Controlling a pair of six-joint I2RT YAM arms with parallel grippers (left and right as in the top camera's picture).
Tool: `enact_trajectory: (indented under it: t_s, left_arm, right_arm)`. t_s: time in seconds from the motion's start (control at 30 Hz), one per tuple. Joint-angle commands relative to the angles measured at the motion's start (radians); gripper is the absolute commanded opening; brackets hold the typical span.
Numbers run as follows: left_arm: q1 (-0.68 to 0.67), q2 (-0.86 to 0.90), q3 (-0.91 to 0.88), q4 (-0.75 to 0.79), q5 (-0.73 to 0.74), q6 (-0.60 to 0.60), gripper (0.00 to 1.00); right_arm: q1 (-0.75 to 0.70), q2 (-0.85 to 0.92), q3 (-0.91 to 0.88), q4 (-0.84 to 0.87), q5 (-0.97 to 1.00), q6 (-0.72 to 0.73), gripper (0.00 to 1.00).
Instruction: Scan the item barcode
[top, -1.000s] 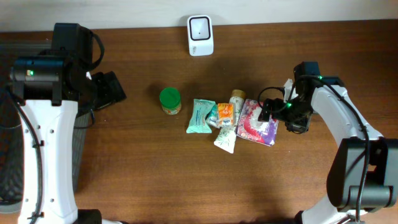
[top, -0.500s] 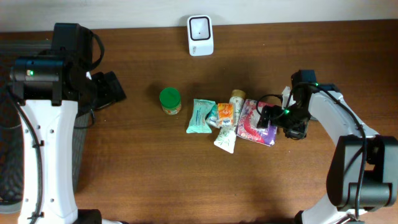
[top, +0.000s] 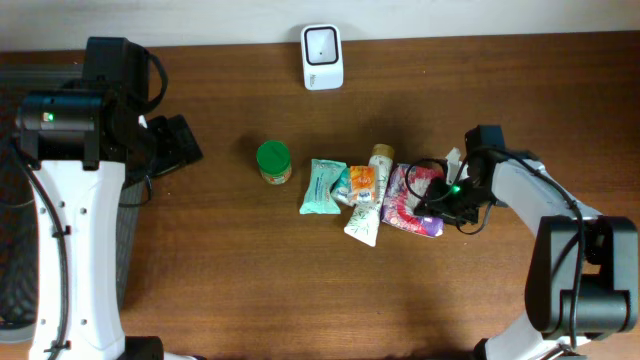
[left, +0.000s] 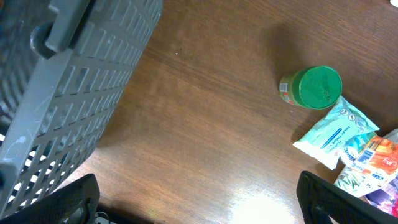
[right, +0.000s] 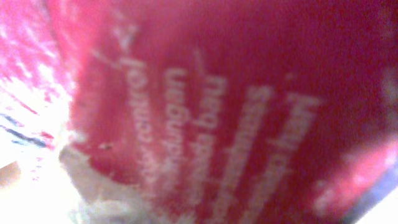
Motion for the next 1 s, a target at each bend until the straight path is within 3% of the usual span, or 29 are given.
enact_trajectory:
  t_s: [0.0,0.1,0.2,0.27,0.43,0.6,0.63,0.67,0.7,0.8,0.97]
  left_arm:
    - [0.004,-0.016,0.011,-0.002,0.000,-0.013,0.99]
    - [0.004,-0.016,0.011,-0.002,0.000,-0.012,0.99]
    - [0.004,-0.016,0.011,-0.001,0.000,-0.013,0.99]
    - [0.004,-0.016,0.011,-0.001,0.000,-0.013,0.99]
    - [0.004,-0.016,0.011,-0.002,0.000,-0.013,0.99]
    - [0.004,-0.016,0.011,-0.002,0.000,-0.013,0.99]
    - [0.004,-0.016,0.011,-0.002,0.000,-0.013,0.99]
    - [0.004,-0.016,0.011,-0.001,0.000,-0.013,0.99]
    - [0.004,-0.016,0.011,-0.002,0.000,-0.013,0.99]
    - [0.004,-0.016,0.011,-0.002,0.000,-0.013,0.99]
    - [0.004,-0.016,0.011,-0.001,0.000,-0.013,0.99]
  right_arm:
    - [-0.001,0.002,0.098,-0.103,-0.005,-0.002,0.04]
    - [0.004,0.000,0.295,-0.335,0.177,0.011,0.04]
    - [0.048,0.000,0.457,-0.576,0.636,0.238,0.04]
    - [0.093,0.000,0.475,-0.663,0.790,0.347,0.05]
    - [0.175,0.015,0.341,-0.640,0.984,0.470,0.09]
    - [0.190,0.059,0.290,-0.571,0.930,0.472,0.12]
    - [0.205,0.059,0.290,-0.560,0.922,0.472,0.20]
    - [0.226,0.059,0.290,-0.547,0.903,0.472,0.38]
    - [0.244,0.059,0.290,-0.535,0.879,0.472,0.48]
    - [0.331,0.059,0.290,-0.482,0.779,0.468,0.50]
    - [0.451,0.059,0.396,-0.442,0.591,0.410,0.86]
